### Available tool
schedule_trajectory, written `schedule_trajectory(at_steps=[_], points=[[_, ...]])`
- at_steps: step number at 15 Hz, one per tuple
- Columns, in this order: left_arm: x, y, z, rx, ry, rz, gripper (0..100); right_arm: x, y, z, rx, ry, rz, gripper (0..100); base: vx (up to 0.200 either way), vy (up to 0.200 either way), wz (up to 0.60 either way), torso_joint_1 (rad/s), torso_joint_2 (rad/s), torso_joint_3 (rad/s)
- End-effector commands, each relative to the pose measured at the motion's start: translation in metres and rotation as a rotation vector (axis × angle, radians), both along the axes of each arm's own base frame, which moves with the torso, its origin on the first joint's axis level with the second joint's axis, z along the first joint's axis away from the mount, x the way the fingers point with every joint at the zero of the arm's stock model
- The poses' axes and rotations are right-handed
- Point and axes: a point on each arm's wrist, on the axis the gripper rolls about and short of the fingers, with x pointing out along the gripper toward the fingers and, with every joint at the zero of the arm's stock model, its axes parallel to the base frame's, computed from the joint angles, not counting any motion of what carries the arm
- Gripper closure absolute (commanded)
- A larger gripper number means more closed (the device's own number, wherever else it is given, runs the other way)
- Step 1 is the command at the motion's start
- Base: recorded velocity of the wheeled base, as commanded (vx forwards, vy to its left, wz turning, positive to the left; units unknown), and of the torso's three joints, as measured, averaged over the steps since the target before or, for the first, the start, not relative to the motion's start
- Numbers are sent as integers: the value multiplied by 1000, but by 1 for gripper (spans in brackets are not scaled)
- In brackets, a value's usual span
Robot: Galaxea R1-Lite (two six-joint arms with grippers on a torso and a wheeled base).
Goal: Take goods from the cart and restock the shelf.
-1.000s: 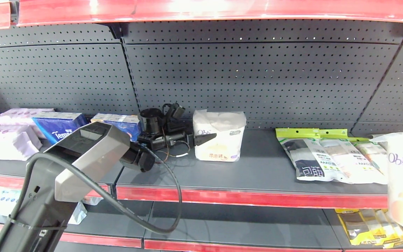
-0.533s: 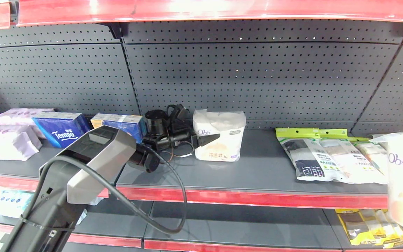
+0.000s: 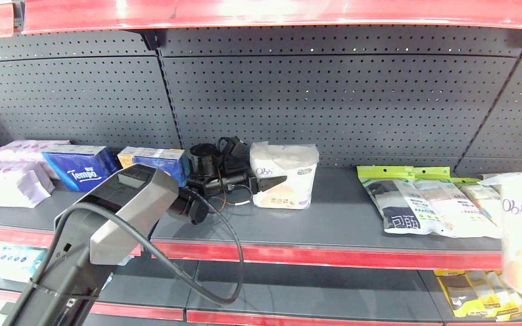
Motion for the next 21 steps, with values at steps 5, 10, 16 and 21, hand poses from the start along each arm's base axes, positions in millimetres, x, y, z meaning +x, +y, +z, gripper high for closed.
schedule_trajectory(at_steps=[5, 10, 16, 21], points=[[-1, -2, -2, 2, 5, -17, 0, 0, 0, -1, 0, 3, 1, 100, 0, 0, 0, 0, 0, 0], [5, -4, -5, -2, -7, -18, 100, 0, 0, -2, 2, 8, 1, 100, 0, 0, 0, 0, 0, 0], [5, -4, -6, 1, 2, -25, 100, 3, -1, -3, -4, 25, 2, 100, 0, 0, 0, 0, 0, 0], [4, 0, -1, -13, -37, -23, 100, 7, -2, -4, -4, 43, 4, 100, 0, 0, 0, 0, 0, 0]])
